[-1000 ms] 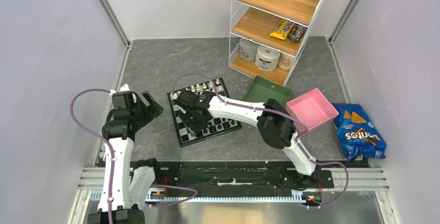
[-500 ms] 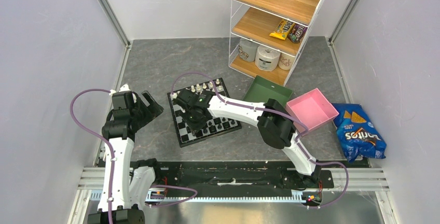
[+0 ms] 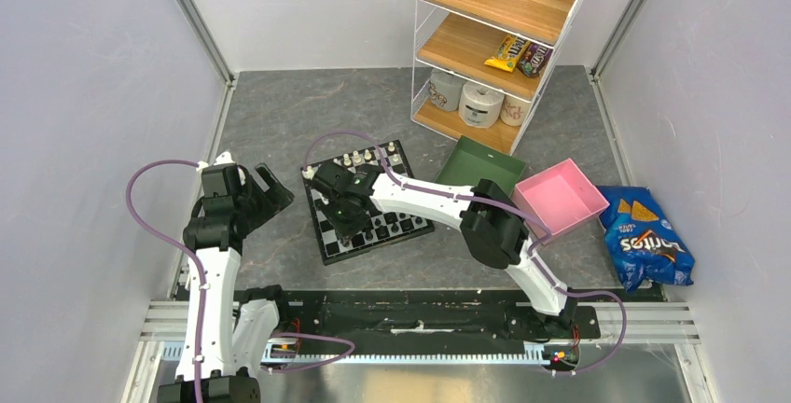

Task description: Set up the chess pieces on the board

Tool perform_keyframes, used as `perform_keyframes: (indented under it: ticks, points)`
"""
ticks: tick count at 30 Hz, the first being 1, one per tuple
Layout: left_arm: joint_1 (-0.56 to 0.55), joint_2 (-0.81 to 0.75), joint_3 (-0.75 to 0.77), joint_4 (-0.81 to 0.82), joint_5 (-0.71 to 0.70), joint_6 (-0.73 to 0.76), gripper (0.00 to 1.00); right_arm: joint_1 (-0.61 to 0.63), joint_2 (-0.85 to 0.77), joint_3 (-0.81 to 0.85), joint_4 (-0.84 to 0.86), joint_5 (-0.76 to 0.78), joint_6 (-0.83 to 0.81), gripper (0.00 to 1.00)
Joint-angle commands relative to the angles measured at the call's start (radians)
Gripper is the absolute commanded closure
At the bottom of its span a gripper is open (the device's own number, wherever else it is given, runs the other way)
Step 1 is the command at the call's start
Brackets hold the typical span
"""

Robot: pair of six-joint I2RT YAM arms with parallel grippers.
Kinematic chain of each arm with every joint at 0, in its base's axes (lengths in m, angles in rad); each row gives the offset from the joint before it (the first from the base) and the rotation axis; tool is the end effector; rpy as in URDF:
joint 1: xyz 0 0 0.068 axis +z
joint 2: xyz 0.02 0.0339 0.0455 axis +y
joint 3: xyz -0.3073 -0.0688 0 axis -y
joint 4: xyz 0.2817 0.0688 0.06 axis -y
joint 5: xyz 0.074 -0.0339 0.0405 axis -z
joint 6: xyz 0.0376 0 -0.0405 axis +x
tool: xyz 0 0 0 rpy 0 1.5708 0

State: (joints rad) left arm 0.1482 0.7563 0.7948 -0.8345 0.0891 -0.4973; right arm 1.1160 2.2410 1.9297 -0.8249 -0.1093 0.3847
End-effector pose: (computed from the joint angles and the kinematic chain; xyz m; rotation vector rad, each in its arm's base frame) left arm 0.1524 0.0194 0.3155 -0.7136 2.2702 -0.2731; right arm 0.2354 0.4908 0.2241 -1.0502 2.6468 0.5426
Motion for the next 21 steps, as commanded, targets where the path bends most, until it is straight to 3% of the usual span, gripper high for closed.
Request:
perform_keyframes:
  ticks: [1, 8, 21]
  points:
    - [-0.001, -0.003, -0.006, 0.034, 0.015, -0.016, 0.09, 0.010, 0.020, 0.053, 0.003, -0.022, 0.003, 0.76]
    - [-0.001, -0.003, -0.006, 0.037, 0.018, -0.017, 0.09, 0.013, 0.022, 0.053, -0.004, -0.012, 0.001, 0.75]
    - [-0.001, -0.003, -0.006, 0.036, 0.018, -0.015, 0.09, 0.011, -0.041, 0.108, -0.035, 0.048, -0.032, 0.55]
